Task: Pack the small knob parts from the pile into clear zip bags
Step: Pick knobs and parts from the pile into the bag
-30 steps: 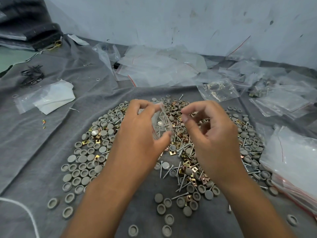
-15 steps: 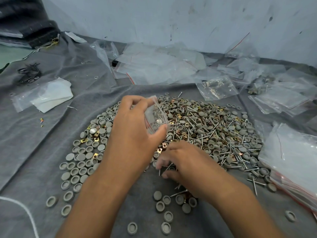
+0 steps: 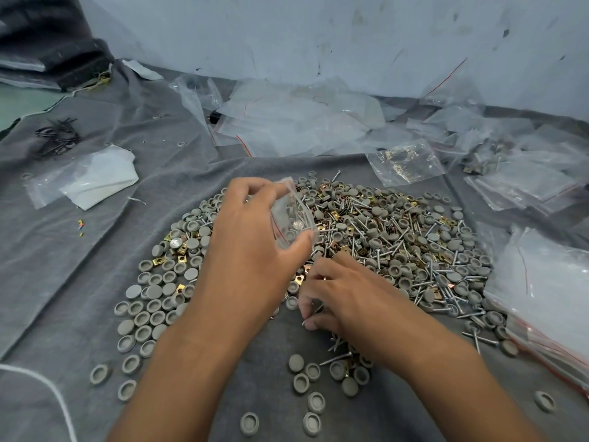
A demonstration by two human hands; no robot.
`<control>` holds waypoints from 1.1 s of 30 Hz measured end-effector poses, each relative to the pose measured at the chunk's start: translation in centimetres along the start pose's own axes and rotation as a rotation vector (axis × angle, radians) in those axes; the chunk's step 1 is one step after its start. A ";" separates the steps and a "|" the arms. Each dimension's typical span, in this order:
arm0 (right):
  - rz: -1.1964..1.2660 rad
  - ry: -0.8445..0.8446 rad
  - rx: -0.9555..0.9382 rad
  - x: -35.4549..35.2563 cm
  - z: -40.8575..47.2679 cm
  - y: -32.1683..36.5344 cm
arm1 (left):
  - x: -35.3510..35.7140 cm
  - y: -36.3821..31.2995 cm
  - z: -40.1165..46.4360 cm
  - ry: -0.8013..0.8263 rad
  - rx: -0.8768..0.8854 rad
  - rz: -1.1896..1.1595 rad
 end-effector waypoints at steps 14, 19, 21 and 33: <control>0.245 -0.232 0.112 -1.3 0.3 -1.6 | 0.1 0.0 0.0 0.012 -0.001 0.010; 0.641 -0.489 0.084 -4.2 -1.1 -1.9 | 0.3 -0.1 -0.1 0.027 0.004 0.025; 0.794 -0.635 0.018 -5.0 -1.5 -1.5 | 0.4 -0.2 -0.1 0.034 0.008 0.028; 0.473 -0.916 -0.036 -5.1 -1.4 1.0 | 1.1 -1.1 -0.4 0.080 0.069 0.040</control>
Point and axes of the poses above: each hand's wrist, its own z-axis towards the middle knuckle, its own x-axis out of the palm, y = z × x, the point moved 4 cm from there along z, towards the middle knuckle, and after that the axes turned 8 degrees about z, right-handed, at the moved point
